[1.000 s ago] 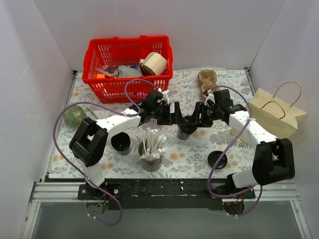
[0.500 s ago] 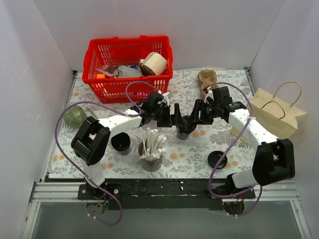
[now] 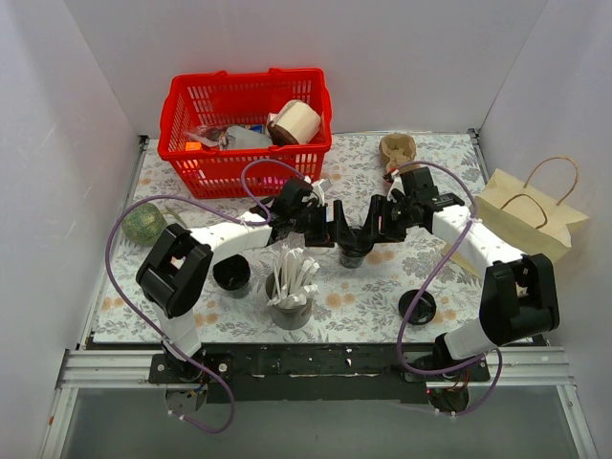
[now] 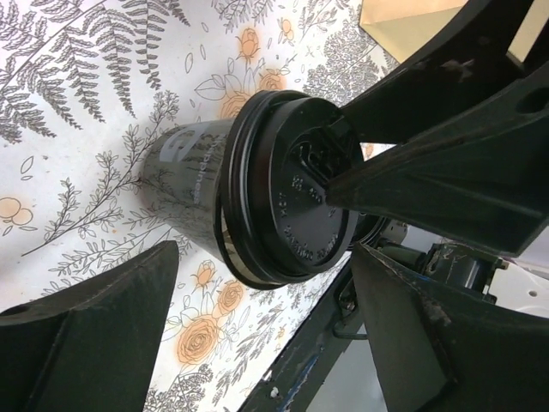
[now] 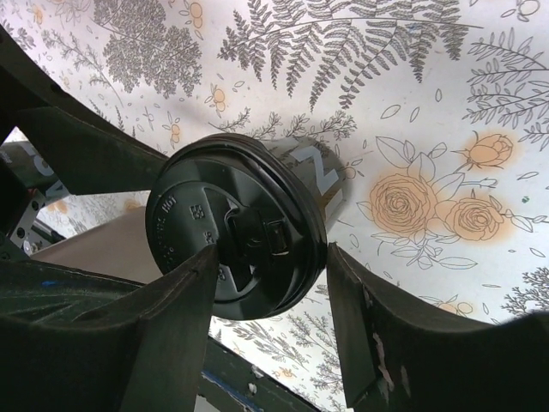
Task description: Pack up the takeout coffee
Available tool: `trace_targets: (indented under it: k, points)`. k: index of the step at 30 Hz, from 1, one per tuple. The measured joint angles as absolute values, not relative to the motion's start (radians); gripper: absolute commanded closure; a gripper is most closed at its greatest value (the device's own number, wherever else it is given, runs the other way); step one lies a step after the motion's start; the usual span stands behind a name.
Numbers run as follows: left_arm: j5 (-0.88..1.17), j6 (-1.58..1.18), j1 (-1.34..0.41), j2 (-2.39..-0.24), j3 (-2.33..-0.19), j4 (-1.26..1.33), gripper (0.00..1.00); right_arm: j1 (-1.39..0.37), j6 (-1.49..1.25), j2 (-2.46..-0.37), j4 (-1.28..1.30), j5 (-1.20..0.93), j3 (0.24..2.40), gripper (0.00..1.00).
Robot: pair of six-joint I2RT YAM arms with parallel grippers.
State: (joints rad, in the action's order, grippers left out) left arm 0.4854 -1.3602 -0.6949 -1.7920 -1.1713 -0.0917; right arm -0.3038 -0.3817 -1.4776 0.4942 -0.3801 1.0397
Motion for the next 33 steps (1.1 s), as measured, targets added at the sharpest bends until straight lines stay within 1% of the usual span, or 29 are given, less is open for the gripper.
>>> trace_targets:
  k: [2,7,13,17,21,25,33]
  points:
    - [0.496,-1.369,-0.695,-1.792,-1.171,-0.083,0.27,-0.309,-0.378,-1.481,0.494,-0.388,1.04,0.4]
    - [0.507,-1.38,-0.695,-1.792,-1.171,-0.074,0.33,-0.326,-0.364,-1.481,0.492,-0.4,1.04,0.4]
    - [0.493,-1.382,-0.695,-1.792,-1.171,-0.079,0.33,-0.349,-0.358,-1.481,0.495,-0.386,1.04,0.4]
    - [0.474,-1.38,-0.695,-1.792,-1.17,-0.093,0.32,-0.355,-0.356,-1.481,0.496,-0.363,1.04,0.4]
    - [0.45,-1.377,-0.695,-1.792,-1.152,-0.106,0.31,-0.356,-0.356,-1.468,0.498,-0.334,1.034,0.37]
    - [0.444,-1.377,-0.695,-1.792,-1.147,-0.106,0.33,-0.356,-0.355,-1.444,0.499,-0.319,1.015,0.36]
    - [0.445,-1.382,-0.695,-1.792,-1.147,-0.105,0.33,-0.356,-0.388,-1.441,0.445,-0.328,0.982,0.49]
